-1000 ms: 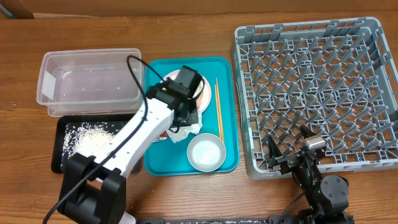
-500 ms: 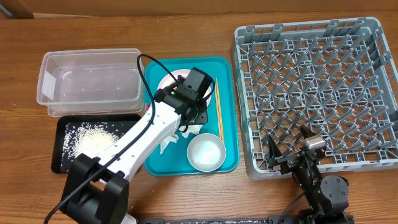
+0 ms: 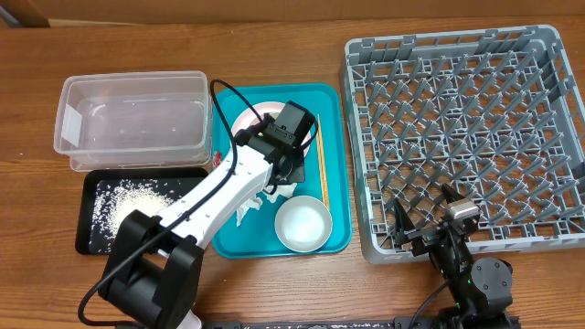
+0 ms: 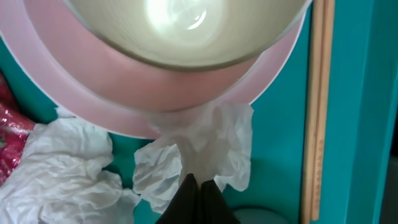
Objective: Sort waste into correct bins and load items into the dishwasher
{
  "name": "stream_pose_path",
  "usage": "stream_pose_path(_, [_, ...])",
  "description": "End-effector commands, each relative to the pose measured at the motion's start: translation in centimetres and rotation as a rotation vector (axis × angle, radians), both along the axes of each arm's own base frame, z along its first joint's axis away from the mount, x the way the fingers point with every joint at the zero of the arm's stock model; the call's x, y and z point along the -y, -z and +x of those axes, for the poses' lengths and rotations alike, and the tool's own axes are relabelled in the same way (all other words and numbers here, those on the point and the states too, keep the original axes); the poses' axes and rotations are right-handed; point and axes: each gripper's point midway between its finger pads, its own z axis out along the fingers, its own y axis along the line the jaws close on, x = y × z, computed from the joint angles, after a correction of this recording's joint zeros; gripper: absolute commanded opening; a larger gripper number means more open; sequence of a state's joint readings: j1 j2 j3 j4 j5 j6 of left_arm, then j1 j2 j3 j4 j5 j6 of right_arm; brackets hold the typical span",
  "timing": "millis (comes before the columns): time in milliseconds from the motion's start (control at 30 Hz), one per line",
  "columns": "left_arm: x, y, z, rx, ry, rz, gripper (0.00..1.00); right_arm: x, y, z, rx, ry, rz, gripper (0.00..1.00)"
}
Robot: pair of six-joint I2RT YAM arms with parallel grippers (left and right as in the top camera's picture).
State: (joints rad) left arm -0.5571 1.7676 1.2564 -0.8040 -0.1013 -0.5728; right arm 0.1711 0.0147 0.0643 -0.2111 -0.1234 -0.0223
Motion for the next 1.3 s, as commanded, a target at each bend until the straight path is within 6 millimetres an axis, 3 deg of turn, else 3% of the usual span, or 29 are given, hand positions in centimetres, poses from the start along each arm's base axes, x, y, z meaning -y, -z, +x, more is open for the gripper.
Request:
stream_pose_path(0, [-0.4, -1.9, 0.0, 0.027, 0.018, 0.030, 0.04, -0.1, -0.3, -0.1, 0.015, -0.005, 0.002, 1.00])
stream_pose_path(200, [-2.8, -2.9, -2.8, -0.049, -0.007, 0.108, 0.04, -0.1, -0.3, -0.1, 0.015, -0.005, 0.002, 1.00])
stream_pose_path(533, [-4.3, -2.5, -4.9, -0.135, -0.044, 0.160, 0.05, -0.1, -0.3, -0.1, 0.015, -0.005, 0.002, 1.00])
stream_pose_path(767, [-6.0, -1.7, -5.4, -0.133, -0.093, 0.233, 0.13, -0.1, -0.3, -0.1, 0.014, -0.005, 0.002, 1.00])
stream_pose_path(1000, [-7.4, 0.5, -5.6, -0.121, -0.110, 0.279, 0.13, -0.1, -0.3, -0.1, 0.015, -0.005, 0.002, 1.00])
stream_pose_path(1267, [-9.4, 0.8, -5.3, -0.135, -0.166, 0.289, 0.13, -0.1, -0.3, -0.1, 0.015, -0.005, 0.002, 1.00])
